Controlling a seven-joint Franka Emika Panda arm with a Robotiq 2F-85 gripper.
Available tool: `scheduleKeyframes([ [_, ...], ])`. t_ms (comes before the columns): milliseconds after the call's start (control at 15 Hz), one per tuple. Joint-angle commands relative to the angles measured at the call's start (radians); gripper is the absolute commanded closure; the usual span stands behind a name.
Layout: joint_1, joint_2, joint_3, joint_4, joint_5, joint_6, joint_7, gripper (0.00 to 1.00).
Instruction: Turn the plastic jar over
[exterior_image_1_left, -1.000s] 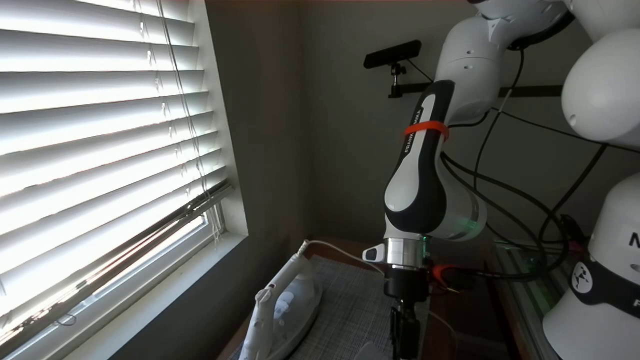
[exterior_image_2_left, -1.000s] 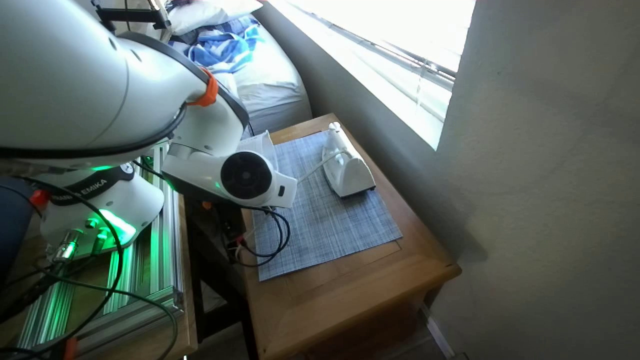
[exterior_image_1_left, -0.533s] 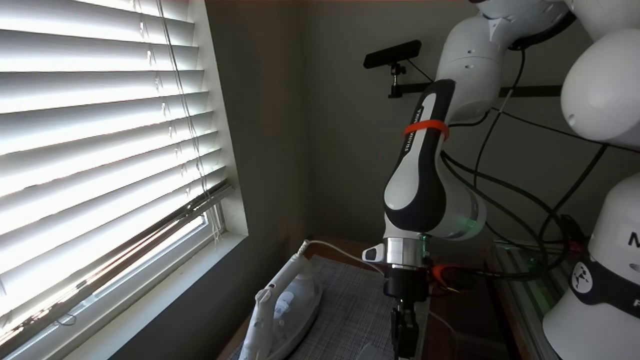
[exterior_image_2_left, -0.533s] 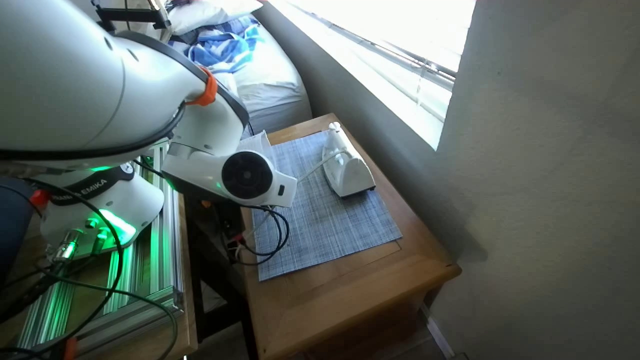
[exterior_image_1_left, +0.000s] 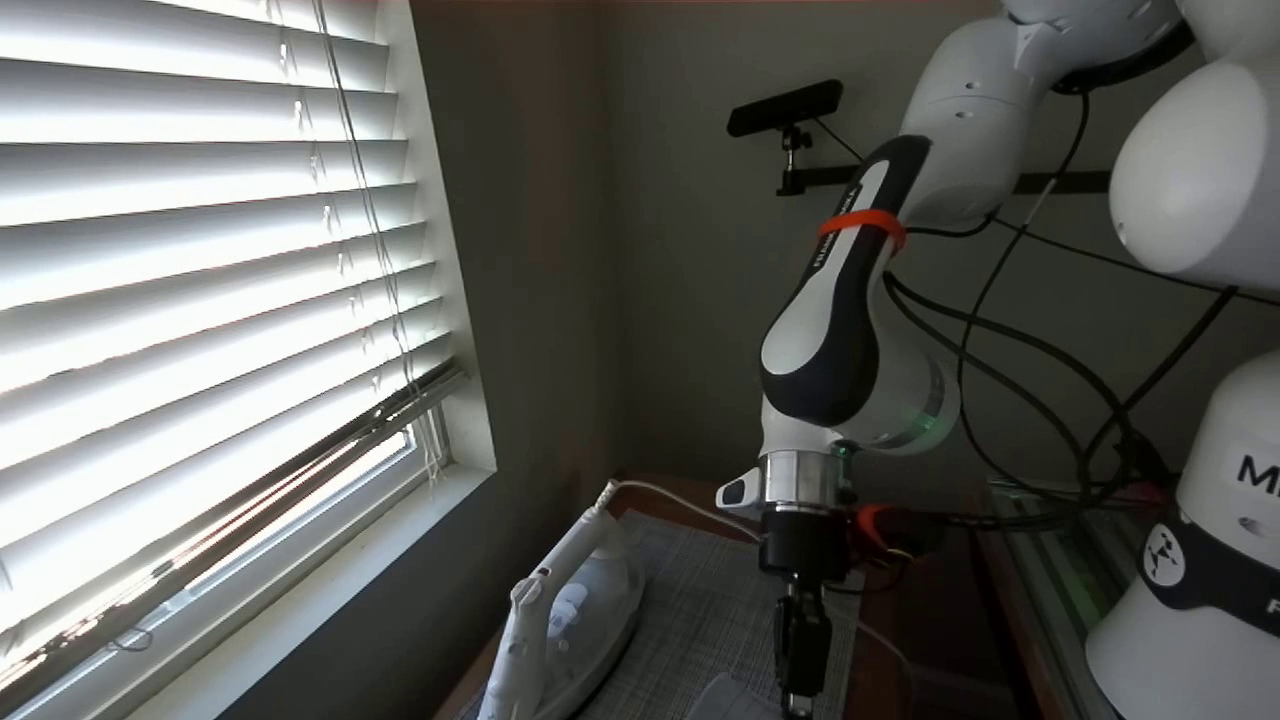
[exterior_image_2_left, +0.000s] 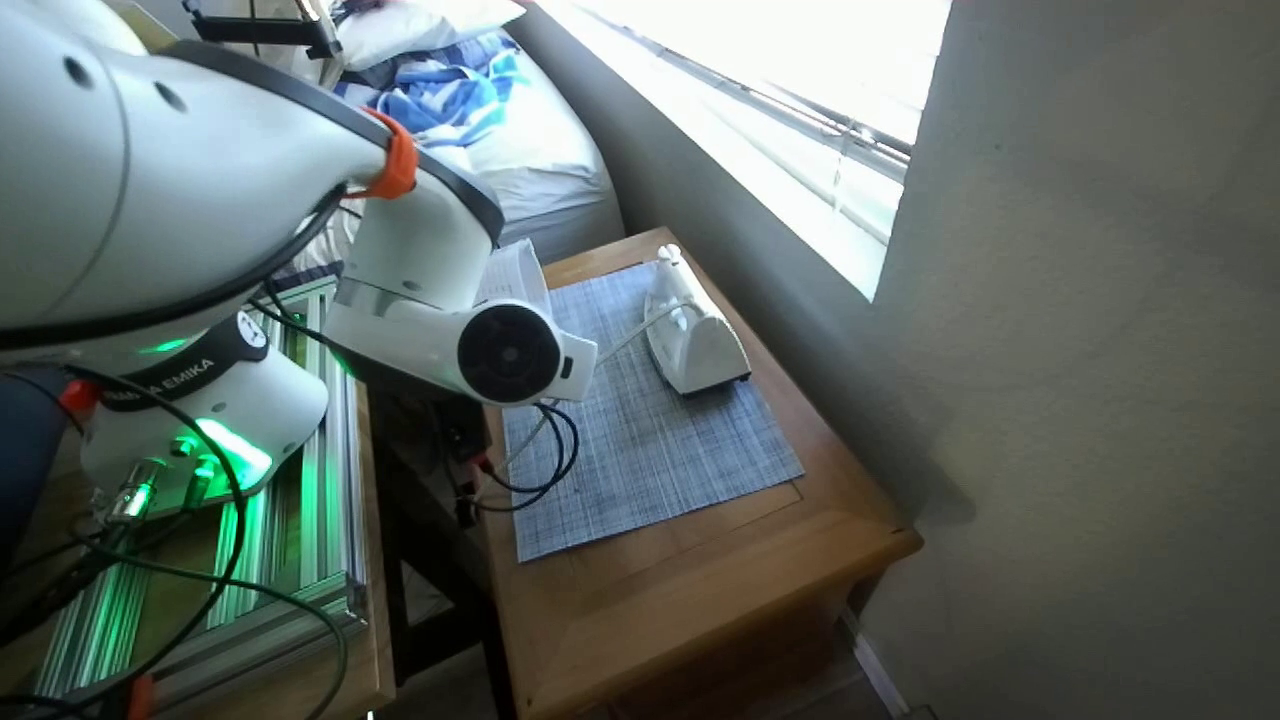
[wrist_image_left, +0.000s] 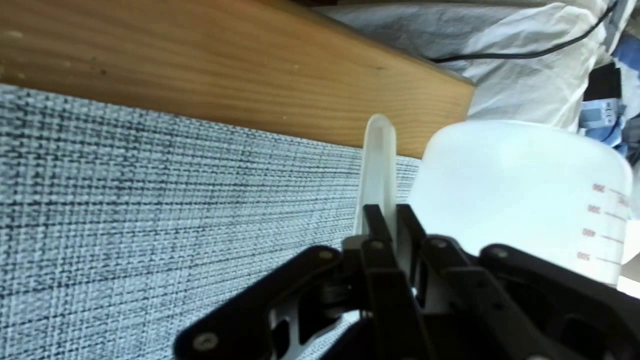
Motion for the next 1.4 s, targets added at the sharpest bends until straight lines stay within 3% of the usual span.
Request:
scheduleKeyframes([
  [0,-0.122,-0.004,0.087,0.0,0.038,-0.135,-0.013,0.98],
  [400,-0.273,-0.016,0.188,0.002,0.166,-0.41,0.006,0.98],
  [600,-0.297,-0.035,0.192,0.017,0.233,-0.592,0.014,0.98],
  [800,-0.254,-0.081,0.16,0.041,0.291,-0.69,0.053,0.98],
  [1067,-0.173,-0.156,0.122,0.051,0.353,-0.659,0.156,0.98],
  [1333,-0.048,-0.199,0.044,0.101,0.38,-0.778,0.226,0.98],
])
